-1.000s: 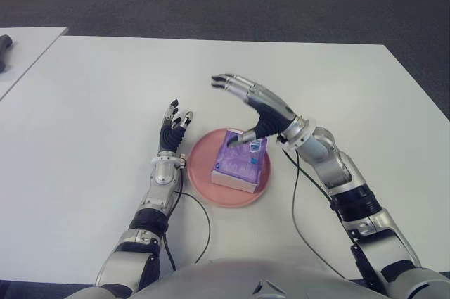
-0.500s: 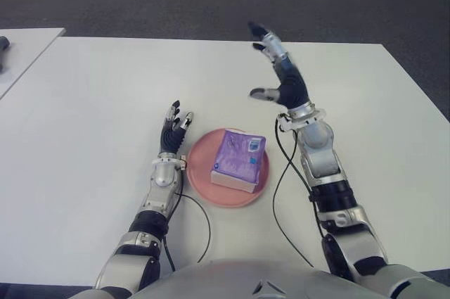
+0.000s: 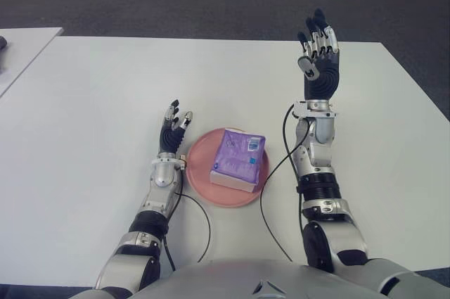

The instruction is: Put the tissue paper into the plate.

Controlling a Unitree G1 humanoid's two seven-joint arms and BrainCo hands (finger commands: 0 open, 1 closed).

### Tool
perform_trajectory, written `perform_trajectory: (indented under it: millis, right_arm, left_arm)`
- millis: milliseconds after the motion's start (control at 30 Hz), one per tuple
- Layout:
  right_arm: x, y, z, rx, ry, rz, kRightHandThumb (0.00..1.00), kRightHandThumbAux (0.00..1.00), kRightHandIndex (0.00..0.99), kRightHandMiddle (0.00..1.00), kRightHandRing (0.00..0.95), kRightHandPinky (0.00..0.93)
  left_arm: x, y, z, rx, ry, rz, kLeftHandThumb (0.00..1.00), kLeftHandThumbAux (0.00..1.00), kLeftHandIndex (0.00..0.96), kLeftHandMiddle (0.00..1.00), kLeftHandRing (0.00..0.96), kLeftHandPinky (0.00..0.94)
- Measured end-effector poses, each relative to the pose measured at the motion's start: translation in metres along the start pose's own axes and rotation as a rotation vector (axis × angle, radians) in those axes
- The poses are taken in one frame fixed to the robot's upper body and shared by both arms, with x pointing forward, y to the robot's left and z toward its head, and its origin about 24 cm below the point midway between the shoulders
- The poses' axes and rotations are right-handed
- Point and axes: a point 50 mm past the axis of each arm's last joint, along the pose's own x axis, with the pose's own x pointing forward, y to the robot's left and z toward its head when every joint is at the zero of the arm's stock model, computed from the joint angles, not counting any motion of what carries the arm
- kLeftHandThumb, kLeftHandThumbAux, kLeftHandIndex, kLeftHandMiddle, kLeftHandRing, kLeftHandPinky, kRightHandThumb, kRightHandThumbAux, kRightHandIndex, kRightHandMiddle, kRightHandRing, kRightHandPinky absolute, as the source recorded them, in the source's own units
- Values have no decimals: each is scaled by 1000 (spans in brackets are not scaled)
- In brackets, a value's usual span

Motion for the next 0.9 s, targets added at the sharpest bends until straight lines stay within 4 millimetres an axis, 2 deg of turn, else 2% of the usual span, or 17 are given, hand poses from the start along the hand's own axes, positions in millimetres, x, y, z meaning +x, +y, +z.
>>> perform_trajectory:
  millis: [167,333,433,900]
  right_arm:
    - [-19,-8,-13,-20,50,-100,138,632,338,45,0,0]
    - [-33,-17,-27,-22,117,-205,194,648,456,63,0,0]
    - [-36,-19,-30,-36,128,-239,212,655,492,68,0,0]
    - [-37,-16,-29,-100,118,-252,223,659,510,71,0,0]
  left_arm:
    - [-1,1,0,-2,2,5,0,427,0,0,0,0]
    - [0,2,0,0,4,7,0,421,0,0,0,0]
    - [0,2,0,2,4,6,0,417,0,0,0,0]
    - [-1,4,0,10,1,0,0,420,0,0,0,0]
